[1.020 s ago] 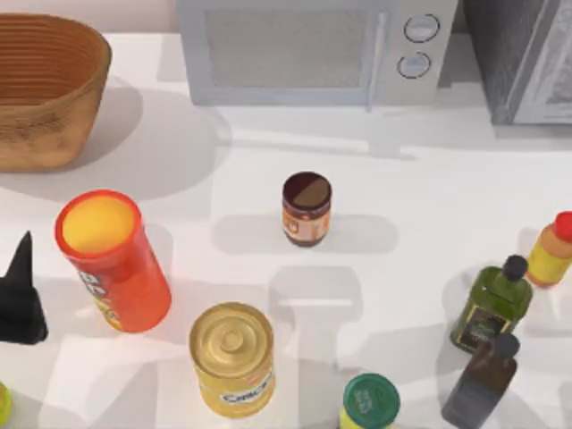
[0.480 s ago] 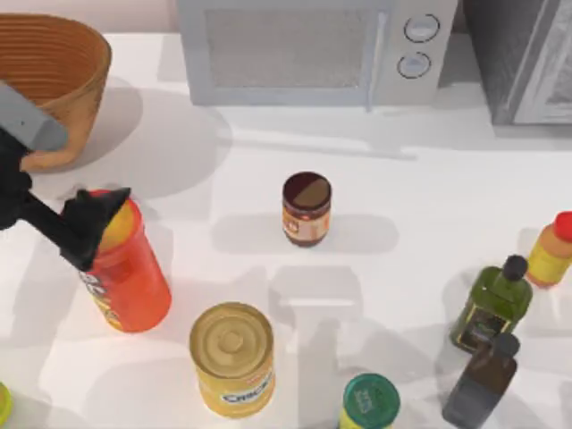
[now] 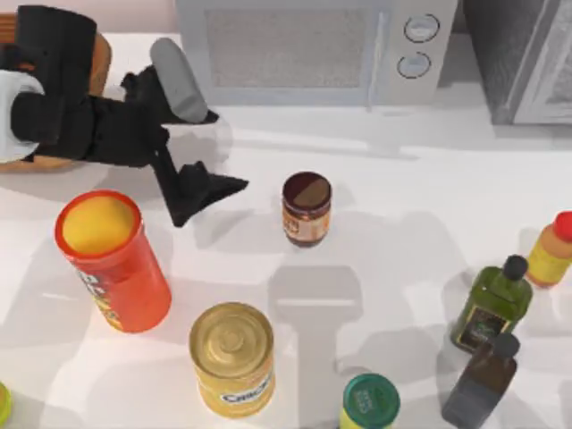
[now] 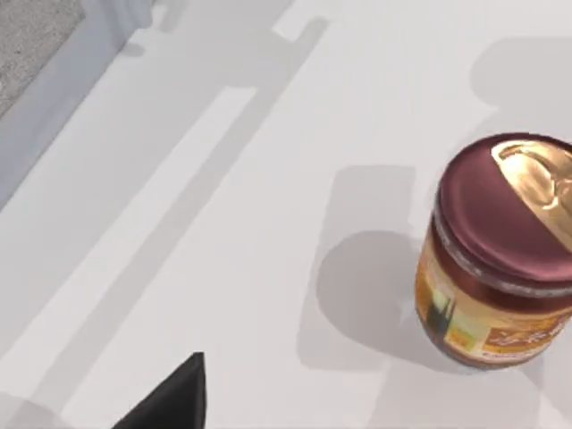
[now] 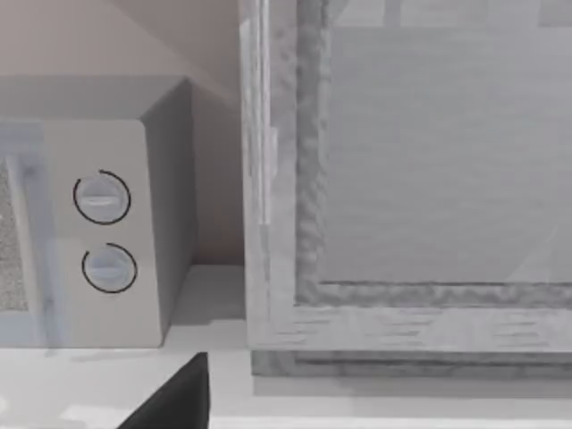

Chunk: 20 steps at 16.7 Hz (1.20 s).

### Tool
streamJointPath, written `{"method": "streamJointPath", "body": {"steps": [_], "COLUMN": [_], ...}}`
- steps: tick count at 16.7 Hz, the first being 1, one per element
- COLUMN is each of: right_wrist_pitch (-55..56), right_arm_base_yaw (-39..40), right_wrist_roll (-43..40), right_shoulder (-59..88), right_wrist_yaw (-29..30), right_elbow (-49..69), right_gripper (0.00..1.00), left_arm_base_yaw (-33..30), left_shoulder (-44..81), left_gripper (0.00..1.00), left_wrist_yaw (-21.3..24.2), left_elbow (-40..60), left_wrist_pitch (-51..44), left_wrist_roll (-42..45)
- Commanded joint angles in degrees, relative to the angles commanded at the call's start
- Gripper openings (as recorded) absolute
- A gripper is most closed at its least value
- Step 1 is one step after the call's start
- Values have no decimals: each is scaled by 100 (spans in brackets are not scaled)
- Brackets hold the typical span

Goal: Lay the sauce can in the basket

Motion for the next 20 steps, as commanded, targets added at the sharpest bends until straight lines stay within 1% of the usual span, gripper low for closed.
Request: {"method": "streamJointPath", "body": {"steps": [4,7,13,16,20], "right_wrist_pitch": [0,0,0,0,0], "right_arm_base_yaw": [0,0,0,0,0], "right_wrist_roll": [0,0,0,0,0], "right_shoulder": [0,0,0,0,0], "right_wrist_yaw": [0,0,0,0,0], "right_elbow": [0,0,0,0,0], "right_gripper": [100,100,100,100,100], "left_arm_base_yaw": [-361,-452,-478,-753,-1106], "left_shoulder": [1216,1509,1533,1773,2215], "left_gripper": [100,100,100,100,100], "left_wrist_yaw": [459,588,559,432,244], "left_elbow": [560,652,708,955,1064], "left_wrist_pitch": [-78,-113,-78,171,755], "left_wrist_roll": [706,925,849,529,150]}}
